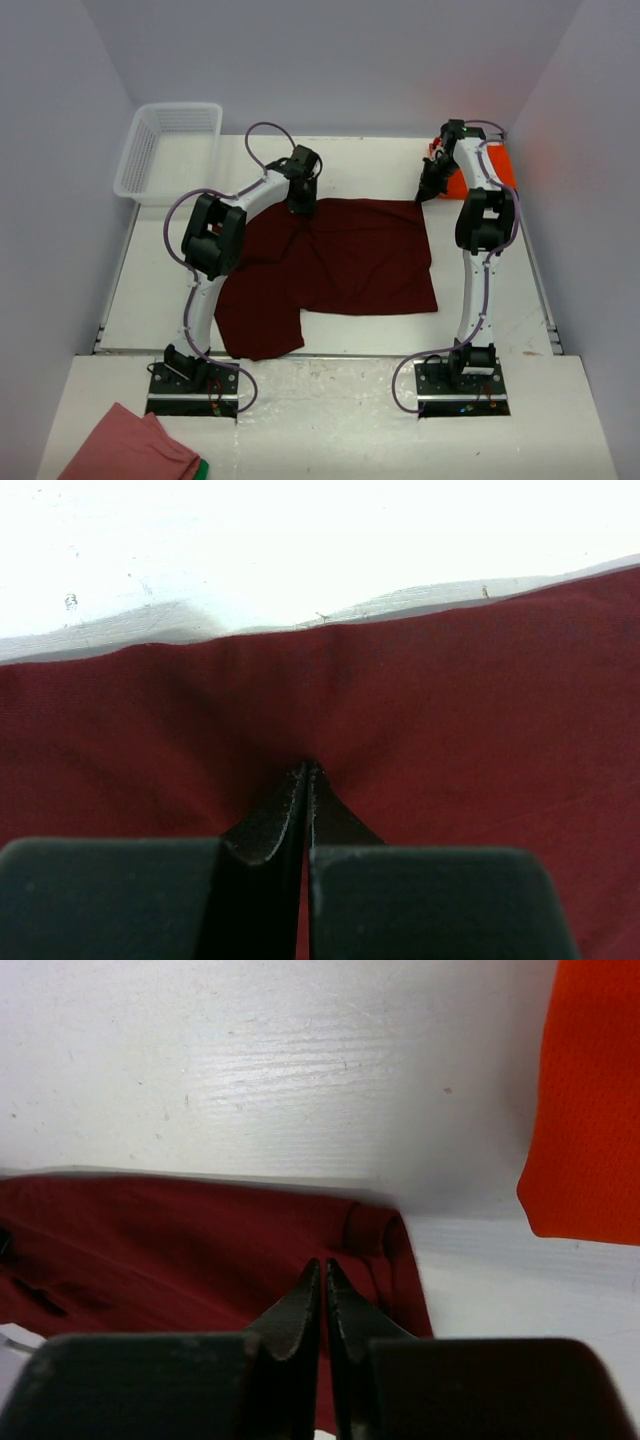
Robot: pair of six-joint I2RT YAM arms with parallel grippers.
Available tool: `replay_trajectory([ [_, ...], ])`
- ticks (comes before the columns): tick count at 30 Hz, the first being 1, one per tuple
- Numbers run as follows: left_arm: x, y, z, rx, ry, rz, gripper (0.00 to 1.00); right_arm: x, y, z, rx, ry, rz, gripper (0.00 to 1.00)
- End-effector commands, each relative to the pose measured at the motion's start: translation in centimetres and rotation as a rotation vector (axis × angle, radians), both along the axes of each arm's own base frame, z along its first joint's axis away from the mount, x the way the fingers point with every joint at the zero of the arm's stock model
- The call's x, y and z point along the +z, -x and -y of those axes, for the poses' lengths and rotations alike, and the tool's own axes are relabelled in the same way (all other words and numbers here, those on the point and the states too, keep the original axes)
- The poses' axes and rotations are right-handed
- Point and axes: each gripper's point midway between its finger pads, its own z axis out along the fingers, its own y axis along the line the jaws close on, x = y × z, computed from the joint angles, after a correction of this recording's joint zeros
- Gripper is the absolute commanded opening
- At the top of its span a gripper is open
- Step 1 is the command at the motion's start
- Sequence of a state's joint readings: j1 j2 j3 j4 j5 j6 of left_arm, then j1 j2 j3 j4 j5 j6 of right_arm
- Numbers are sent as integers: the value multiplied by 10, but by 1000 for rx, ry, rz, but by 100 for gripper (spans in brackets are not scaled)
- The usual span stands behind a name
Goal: Fold and stack the t-shirts
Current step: Fold the flattened tshirt in 1/3 of the way
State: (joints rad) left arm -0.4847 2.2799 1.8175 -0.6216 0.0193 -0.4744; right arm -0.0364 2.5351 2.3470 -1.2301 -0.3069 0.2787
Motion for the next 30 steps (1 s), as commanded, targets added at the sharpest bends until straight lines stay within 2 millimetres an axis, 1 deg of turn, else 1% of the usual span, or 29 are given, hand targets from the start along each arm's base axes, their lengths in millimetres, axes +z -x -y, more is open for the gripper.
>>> replay_trajectory([
  [1,2,20,-1,-48,-7,-58,0,7,-3,-1,7,-28,10,0],
  [4,-1,22,-1,-52,-12,-64,0,7,-8,1,-10,-19,27,0],
  [7,-9,32,-6,-52,-38,-89,0,8,-15,7,-41,13,54,0],
  [9,-10,35,-8,-39,-52,-85,0,9,-16,10,-53,17,62,0],
  [11,-15,40,-10,-30,-55,-91,0,11,-18,11,-51,20,64,0],
  [12,-16,41,-8,-29,-52,-93,0,8,-14,11,-29,31,61,0],
  [13,-19,45,-9,-32,-56,-101,0,8,-18,10,-15,38,86,0],
  [15,-22,47,-8,-35,-62,-107,0,9,-9,7,6,48,95,0],
  [16,-23,48,-9,-36,-64,-111,0,12,-10,6,6,45,107,0],
  [18,-25,51,-7,-41,-66,-113,0,14,-6,2,12,29,91,0],
  [19,-25,51,-7,-45,-65,-114,0,13,-5,-2,20,29,82,0],
  [22,-26,55,-5,-57,-75,-113,0,12,-1,-3,21,67,85,0],
  [23,-26,56,-6,-60,-83,-111,0,4,8,-2,11,73,56,0],
  [24,-27,57,-6,-62,-87,-113,0,3,9,-2,-1,71,62,0],
  [25,-28,56,-14,-38,-132,-102,0,16,2,-11,5,63,125,0],
  [26,-28,56,-17,-26,-143,-100,0,18,3,-17,12,61,134,0],
  [27,-30,59,-20,-21,-154,-101,0,17,4,-18,5,61,138,0],
  [28,-28,56,-25,0,-173,-84,0,22,3,-15,2,81,154,0],
  [30,-26,51,-28,14,-192,-65,0,27,-2,-10,-8,114,186,0],
])
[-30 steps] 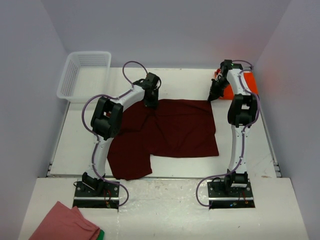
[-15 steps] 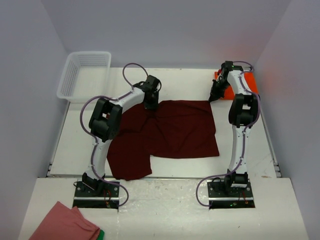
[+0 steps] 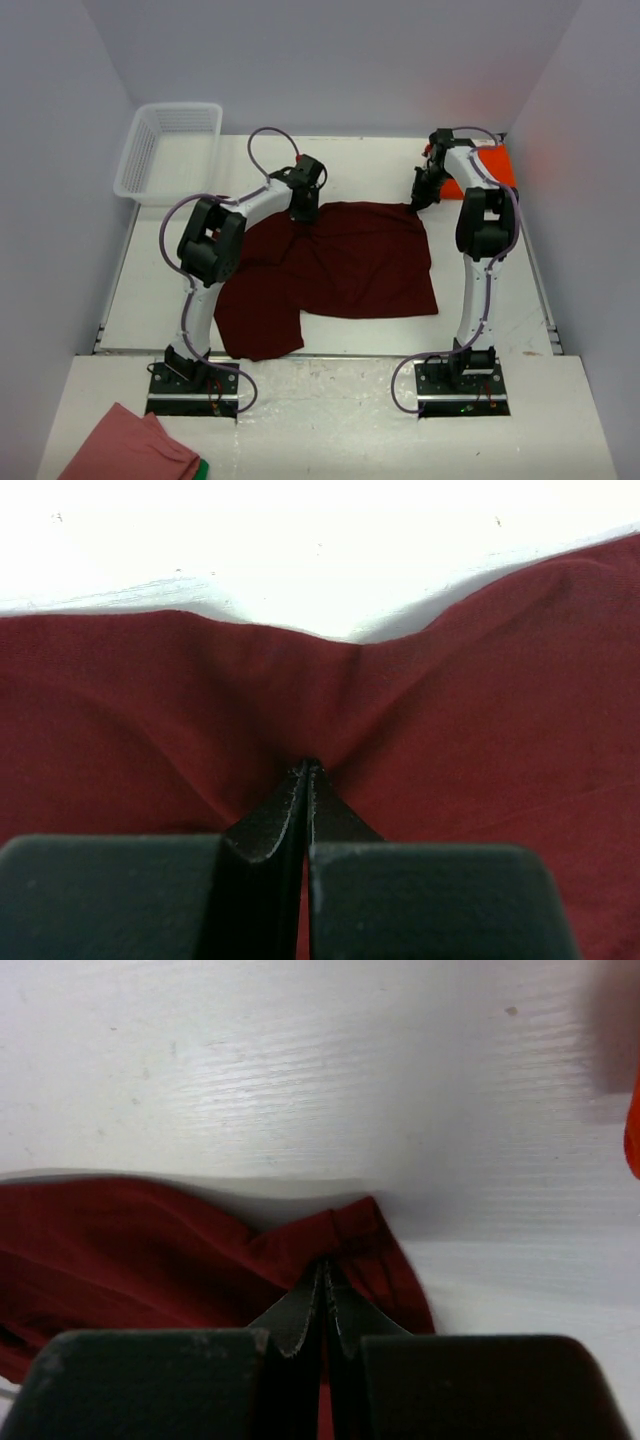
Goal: Fold and stack the t-shirts
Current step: Fold the flattened tshirt in 1/3 of the way
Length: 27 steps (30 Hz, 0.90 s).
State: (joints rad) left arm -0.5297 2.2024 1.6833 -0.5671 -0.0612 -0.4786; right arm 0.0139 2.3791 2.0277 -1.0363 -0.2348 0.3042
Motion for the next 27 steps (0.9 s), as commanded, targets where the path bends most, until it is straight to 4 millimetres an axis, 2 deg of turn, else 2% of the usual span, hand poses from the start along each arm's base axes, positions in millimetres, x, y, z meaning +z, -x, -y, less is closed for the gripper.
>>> replay_trajectory([
  [1,-25,25,-29,29,-146,-86,0,49,-26,4,-17,61,189,0],
  [4,-24,8,-30,42,-183,-44,0,66,-32,10,-24,105,254,0],
  [5,-24,3,-28,30,-192,-34,0,77,-29,10,-33,108,276,0],
  [6,-16,-8,-24,32,-187,-13,0,85,-31,11,-42,117,305,0],
  [7,-28,-11,-26,29,-206,-31,0,92,-29,5,-34,118,328,0],
  [8,-28,-15,-25,24,-212,-32,0,114,-25,2,-46,121,377,0],
  [9,-22,-21,-22,27,-213,-27,0,110,-15,1,-49,139,371,0],
  [10,-25,-23,-23,32,-226,-30,0,114,-8,-9,-25,155,386,0],
  [11,-21,-24,-23,38,-222,-22,0,118,8,-12,-31,167,386,0],
  [13,-1,-28,-17,46,-182,34,0,115,28,-21,-28,207,355,0],
  [14,6,-29,-15,48,-169,59,0,100,45,-25,-17,204,305,0],
  [15,24,-32,-11,50,-136,113,0,102,54,-30,-12,204,304,0],
  [16,33,-34,-7,46,-119,138,0,99,63,-40,15,219,305,0],
  [17,42,-35,-5,45,-107,159,0,80,83,-42,31,235,261,0],
  [18,58,-38,0,43,-80,201,1,84,86,-46,26,229,295,0],
  [19,66,-41,6,26,-57,227,3,70,100,-56,55,210,273,0],
  [22,79,-43,22,-34,3,240,6,60,121,-71,78,161,258,0],
  [23,85,-44,29,-56,30,246,7,48,136,-79,102,150,233,0],
  [27,97,-45,44,-105,57,274,10,36,159,-83,106,181,226,0],
])
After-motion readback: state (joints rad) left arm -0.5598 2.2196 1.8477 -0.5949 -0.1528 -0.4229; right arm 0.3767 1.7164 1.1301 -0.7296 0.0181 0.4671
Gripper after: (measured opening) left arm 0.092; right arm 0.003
